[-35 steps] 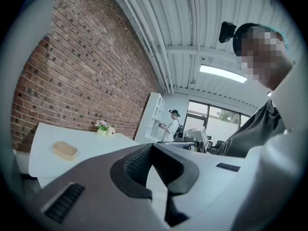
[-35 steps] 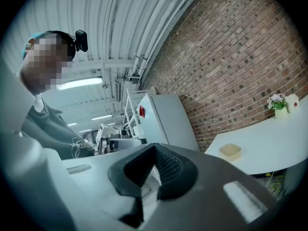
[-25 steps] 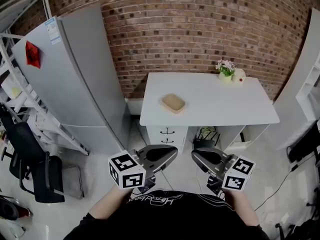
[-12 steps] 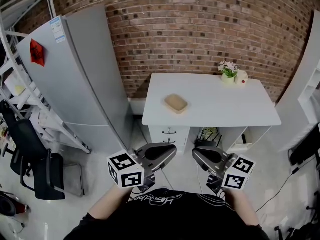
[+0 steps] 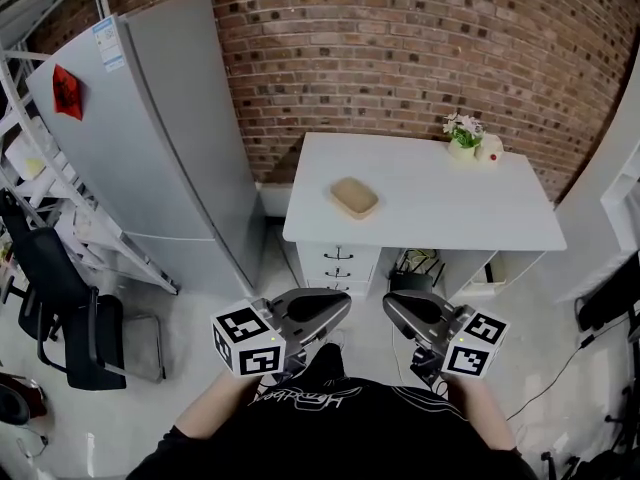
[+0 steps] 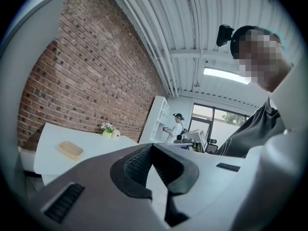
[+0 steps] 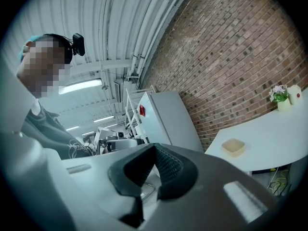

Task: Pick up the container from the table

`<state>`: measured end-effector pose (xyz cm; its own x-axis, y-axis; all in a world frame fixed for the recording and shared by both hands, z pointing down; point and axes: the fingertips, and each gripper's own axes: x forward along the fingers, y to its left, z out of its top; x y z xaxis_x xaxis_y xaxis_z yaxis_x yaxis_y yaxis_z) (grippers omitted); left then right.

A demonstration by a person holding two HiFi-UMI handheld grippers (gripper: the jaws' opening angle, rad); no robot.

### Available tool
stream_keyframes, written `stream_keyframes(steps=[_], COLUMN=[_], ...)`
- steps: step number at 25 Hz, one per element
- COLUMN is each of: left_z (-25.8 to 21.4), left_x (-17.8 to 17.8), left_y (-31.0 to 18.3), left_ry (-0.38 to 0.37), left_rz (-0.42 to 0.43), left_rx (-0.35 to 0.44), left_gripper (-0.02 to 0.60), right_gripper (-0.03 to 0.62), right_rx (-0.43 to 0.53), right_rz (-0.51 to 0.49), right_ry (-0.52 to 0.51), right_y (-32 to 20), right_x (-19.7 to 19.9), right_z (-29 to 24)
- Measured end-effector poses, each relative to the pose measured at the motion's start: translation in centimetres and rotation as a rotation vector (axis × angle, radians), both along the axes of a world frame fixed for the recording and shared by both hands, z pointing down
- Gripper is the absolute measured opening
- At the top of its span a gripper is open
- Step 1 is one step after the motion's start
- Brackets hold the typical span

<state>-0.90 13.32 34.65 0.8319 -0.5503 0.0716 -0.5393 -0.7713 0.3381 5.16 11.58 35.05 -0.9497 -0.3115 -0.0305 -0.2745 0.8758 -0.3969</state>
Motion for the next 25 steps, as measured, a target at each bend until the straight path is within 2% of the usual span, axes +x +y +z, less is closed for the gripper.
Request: stream_keyframes(steps=[14, 25], left_z=[2.1, 3.8], left_x=[0.3, -1.3], left_y=[-6.0, -16.5], left_ry=[0.003, -0.045], left_rz=[0.029, 0.038], left_rx=[-0.063, -0.121], left_gripper=[0.003, 0.003], right_gripper=[0.003, 0.003], right_rx=[-0.046, -0.092], right_rz=[0.044, 0.110], right_ry=[-0.015, -0.027], right_y=[-6.0, -16.1], right_x=[0.7, -0.2], right_z=[1.6, 2.7])
